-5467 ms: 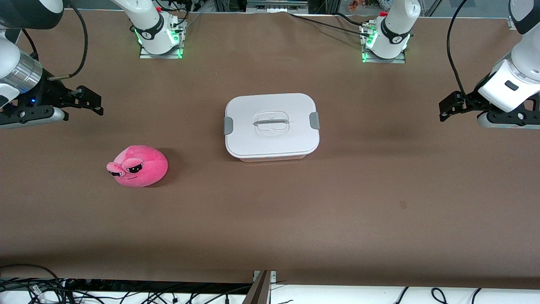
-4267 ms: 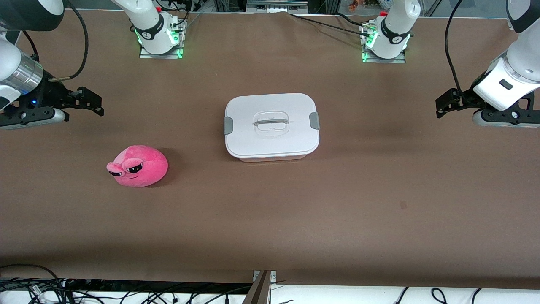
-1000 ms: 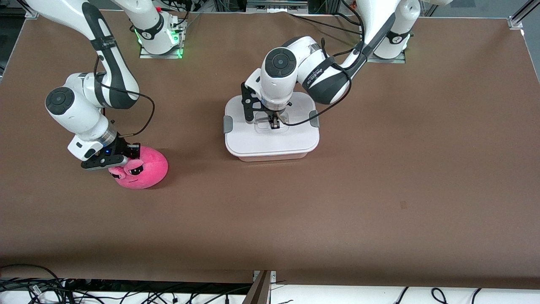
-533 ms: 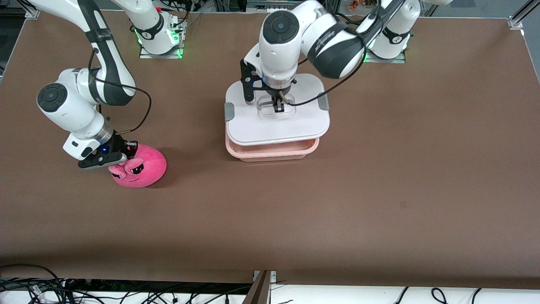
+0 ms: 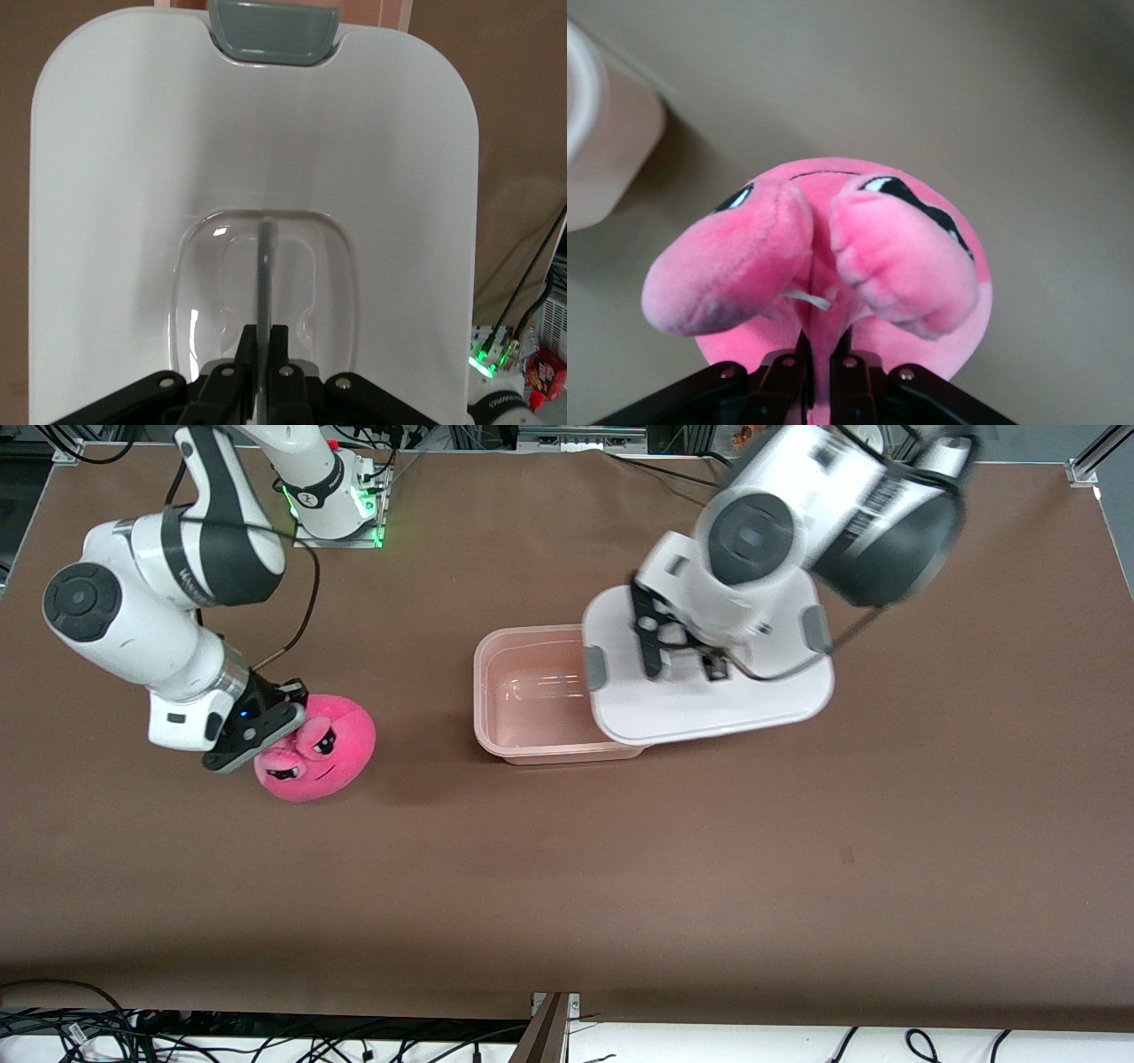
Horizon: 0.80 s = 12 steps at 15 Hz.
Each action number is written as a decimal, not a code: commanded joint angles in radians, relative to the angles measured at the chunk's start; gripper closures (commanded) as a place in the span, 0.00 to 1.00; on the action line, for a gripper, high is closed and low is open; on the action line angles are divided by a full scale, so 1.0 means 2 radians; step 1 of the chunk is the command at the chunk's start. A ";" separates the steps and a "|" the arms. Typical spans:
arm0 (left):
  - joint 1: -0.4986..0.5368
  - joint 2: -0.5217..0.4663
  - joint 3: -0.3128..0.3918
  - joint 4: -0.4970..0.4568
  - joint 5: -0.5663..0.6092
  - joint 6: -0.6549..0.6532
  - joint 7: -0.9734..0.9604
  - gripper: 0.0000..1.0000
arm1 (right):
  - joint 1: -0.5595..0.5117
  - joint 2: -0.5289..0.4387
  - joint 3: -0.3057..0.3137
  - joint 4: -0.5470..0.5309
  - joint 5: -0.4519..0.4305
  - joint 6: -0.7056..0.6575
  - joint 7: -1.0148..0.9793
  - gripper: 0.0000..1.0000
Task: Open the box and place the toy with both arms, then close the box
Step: 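Set the lid aside with the left gripper while the right gripper carries the toy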
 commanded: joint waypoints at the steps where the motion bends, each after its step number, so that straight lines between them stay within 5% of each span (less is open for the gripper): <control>1: 0.059 0.005 -0.004 0.010 0.013 -0.035 0.087 1.00 | 0.058 0.007 0.013 0.054 -0.029 -0.060 -0.047 1.00; 6: 0.137 0.009 -0.004 0.007 0.062 -0.037 0.202 1.00 | 0.159 0.009 0.015 0.085 -0.029 -0.087 -0.070 1.00; 12: 0.144 0.019 -0.005 0.008 0.062 -0.034 0.218 1.00 | 0.241 0.086 0.014 0.160 -0.046 -0.084 -0.066 1.00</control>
